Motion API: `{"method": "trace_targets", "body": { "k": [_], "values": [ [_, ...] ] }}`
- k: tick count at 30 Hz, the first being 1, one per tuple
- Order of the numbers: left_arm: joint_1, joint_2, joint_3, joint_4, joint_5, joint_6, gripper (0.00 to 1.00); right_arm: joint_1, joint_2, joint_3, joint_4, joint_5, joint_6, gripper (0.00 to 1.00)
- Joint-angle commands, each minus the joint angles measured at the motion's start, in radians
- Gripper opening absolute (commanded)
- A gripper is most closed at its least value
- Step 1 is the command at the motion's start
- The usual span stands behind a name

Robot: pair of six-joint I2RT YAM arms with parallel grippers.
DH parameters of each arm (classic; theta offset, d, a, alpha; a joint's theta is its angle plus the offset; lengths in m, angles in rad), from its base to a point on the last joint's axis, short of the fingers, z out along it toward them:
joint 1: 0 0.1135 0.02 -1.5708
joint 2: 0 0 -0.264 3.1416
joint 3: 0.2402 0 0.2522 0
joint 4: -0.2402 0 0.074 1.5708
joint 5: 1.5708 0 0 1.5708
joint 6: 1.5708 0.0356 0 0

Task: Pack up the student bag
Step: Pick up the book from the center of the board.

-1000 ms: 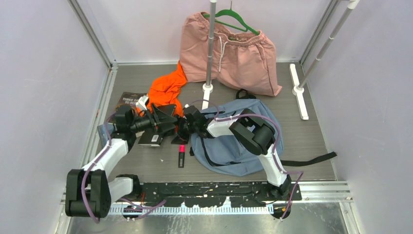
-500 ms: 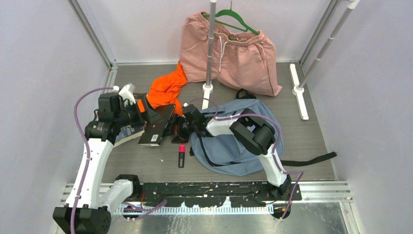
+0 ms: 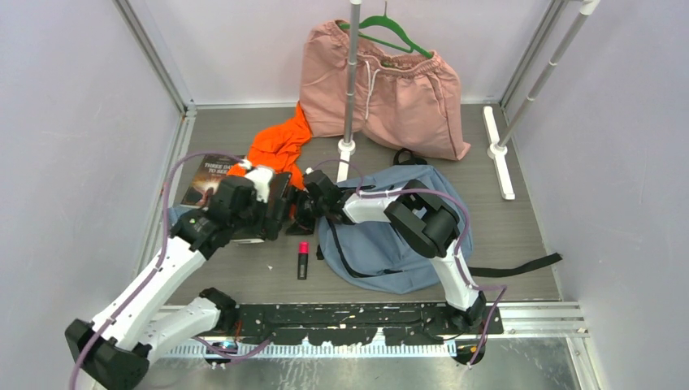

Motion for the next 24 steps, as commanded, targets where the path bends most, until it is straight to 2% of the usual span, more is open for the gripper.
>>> {"method": "trace_targets", "body": {
  "k": [1, 4, 11, 14, 20, 24],
  "values": [
    [-0.168, 0.045, -0.01, 0.093, -0.249, 0.143, 0.88, -0.001, -0.044, 0.051, 0.042, 0.008, -0.006, 0.73],
    [-0.178, 0.08, -0.005, 0.099, -0.234, 0.175, 0.82, -0.001, -0.047, 0.057, 0.036, 0.009, -0.009, 0.73],
    [-0.179, 0.146, -0.015, 0.104, -0.296, 0.268, 0.83, 0.0, -0.045, 0.073, 0.036, 0.003, -0.01, 0.74],
    [-0.181, 0.197, -0.017, 0.109, -0.342, 0.281, 0.79, -0.001, -0.038, 0.086, 0.032, -0.005, -0.011, 0.74],
    [-0.182, 0.215, -0.054, 0.157, -0.328, 0.312, 0.78, -0.007, -0.043, 0.089, 0.019, -0.006, -0.016, 0.74],
    [-0.181, 0.245, -0.062, 0.158, -0.38, 0.327, 0.7, -0.009, -0.046, 0.092, 0.012, -0.006, -0.02, 0.74]
  ]
}}
